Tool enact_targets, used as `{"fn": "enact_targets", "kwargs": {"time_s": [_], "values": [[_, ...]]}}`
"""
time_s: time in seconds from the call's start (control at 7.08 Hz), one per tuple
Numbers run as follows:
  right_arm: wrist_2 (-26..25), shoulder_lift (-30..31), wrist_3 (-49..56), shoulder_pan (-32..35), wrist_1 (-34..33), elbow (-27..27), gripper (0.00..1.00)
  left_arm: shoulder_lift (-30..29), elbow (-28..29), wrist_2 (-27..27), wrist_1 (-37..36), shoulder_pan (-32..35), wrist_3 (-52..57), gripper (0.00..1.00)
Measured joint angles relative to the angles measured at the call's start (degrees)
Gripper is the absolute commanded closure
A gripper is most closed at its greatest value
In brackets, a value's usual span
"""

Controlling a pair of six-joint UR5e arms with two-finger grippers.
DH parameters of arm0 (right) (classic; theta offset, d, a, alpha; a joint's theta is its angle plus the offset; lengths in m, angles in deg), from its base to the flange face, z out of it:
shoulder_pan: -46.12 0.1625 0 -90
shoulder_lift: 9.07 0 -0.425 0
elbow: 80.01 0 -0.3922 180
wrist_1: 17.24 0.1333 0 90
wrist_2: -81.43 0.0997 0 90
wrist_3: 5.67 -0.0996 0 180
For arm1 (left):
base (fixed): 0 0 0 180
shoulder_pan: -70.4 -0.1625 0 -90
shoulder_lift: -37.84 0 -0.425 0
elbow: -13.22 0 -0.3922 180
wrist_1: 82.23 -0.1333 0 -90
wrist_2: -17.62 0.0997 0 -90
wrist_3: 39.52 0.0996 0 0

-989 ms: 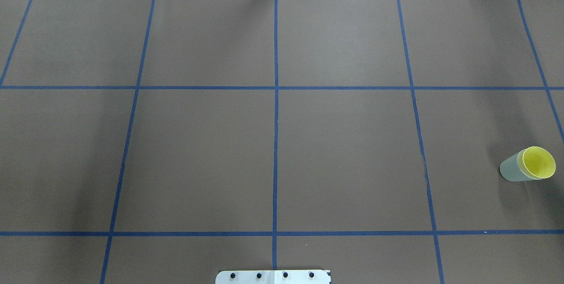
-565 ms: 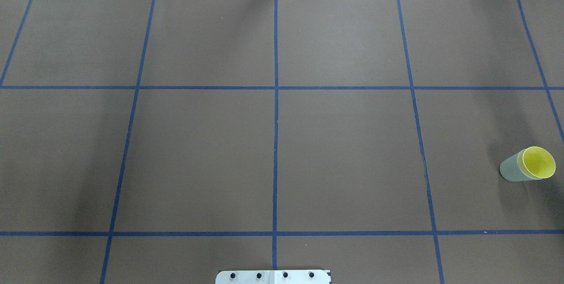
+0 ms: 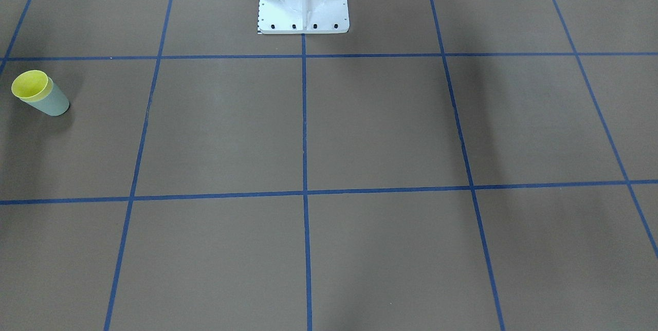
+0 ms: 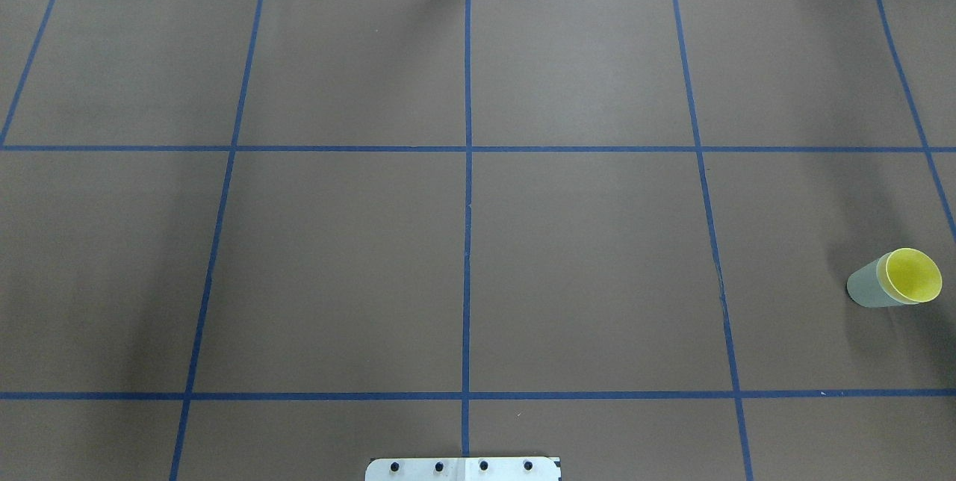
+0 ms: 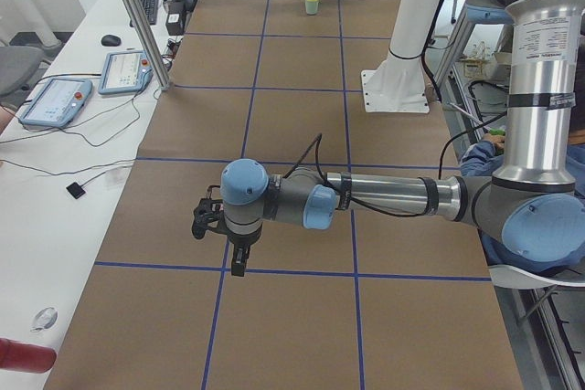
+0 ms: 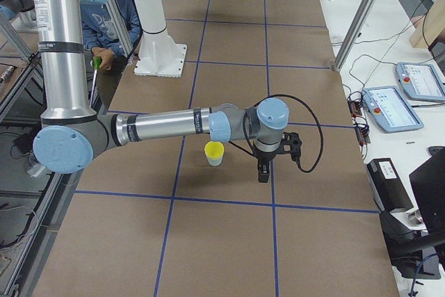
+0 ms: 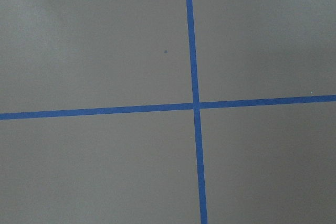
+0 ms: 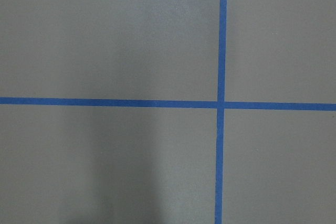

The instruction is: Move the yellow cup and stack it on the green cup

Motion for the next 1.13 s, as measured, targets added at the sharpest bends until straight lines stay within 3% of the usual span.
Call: {"fn": "enact_targets", "kwargs": {"time_s": [1.13], "values": [[0.83, 0.49, 0.04, 0.0, 0.3, -0.08, 0.0, 0.03, -0.23, -0.06, -0.07, 0.0, -0.08, 0.0]]}}
